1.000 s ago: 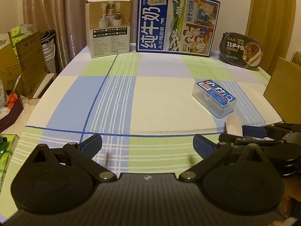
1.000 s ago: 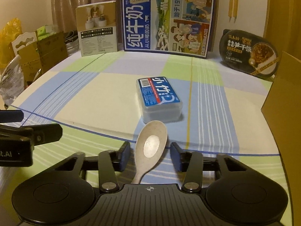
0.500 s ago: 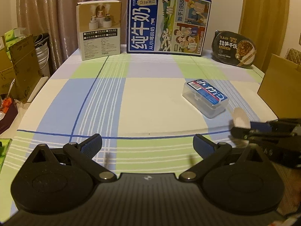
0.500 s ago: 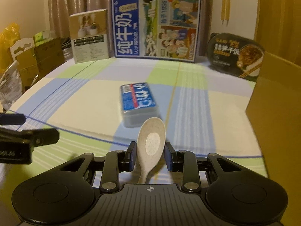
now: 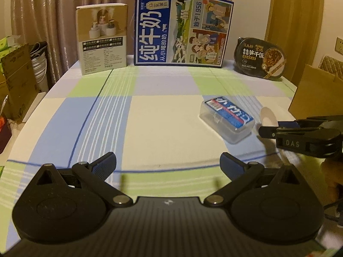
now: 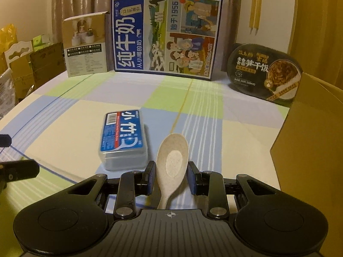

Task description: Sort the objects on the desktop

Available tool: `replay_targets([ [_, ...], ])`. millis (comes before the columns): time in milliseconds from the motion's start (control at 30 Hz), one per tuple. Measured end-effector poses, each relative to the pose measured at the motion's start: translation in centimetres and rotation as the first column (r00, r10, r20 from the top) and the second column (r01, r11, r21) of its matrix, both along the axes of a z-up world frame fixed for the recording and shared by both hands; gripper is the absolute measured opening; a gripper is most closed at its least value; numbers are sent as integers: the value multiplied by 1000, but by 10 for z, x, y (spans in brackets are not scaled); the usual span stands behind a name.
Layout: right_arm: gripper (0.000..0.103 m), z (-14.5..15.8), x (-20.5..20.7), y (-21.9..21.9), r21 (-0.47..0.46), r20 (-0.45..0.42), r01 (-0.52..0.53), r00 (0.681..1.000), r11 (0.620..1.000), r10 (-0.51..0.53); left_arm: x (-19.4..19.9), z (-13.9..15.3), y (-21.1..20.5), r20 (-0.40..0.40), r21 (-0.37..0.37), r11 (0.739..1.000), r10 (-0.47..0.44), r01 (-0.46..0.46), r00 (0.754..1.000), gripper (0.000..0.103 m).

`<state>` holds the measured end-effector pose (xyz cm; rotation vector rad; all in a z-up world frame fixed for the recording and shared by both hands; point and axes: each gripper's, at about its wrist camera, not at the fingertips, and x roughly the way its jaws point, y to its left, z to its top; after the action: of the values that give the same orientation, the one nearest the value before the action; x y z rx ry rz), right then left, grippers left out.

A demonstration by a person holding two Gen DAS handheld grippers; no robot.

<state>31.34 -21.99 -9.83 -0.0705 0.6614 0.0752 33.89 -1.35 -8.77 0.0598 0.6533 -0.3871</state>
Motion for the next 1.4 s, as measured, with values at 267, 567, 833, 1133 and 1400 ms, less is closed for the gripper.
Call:
replay_targets([
  [267, 28, -6, 16, -4, 8, -6, -42, 999, 999, 42, 20, -6, -20, 13, 17, 998, -53, 53, 999, 101],
  [567, 28, -9, 3, 2, 59, 2, -78, 997, 995, 78, 28, -8, -16, 7, 0, 999, -48, 48, 999, 101],
  [833, 28, -7, -18, -16, 46, -12, 10, 1000, 999, -10, 31, -3, -56, 35, -12, 992, -125, 126, 991, 101],
  [1133, 28, -7, -33, -27, 41, -14, 37, 999, 998, -36, 54, -23, -97, -33, -15, 994, -109, 108, 994, 85],
  [1400, 28, -4, -64, -23, 91, -49, 21, 999, 996, -17, 18, -15, -74, -48, 42, 995, -85, 87, 995, 52],
])
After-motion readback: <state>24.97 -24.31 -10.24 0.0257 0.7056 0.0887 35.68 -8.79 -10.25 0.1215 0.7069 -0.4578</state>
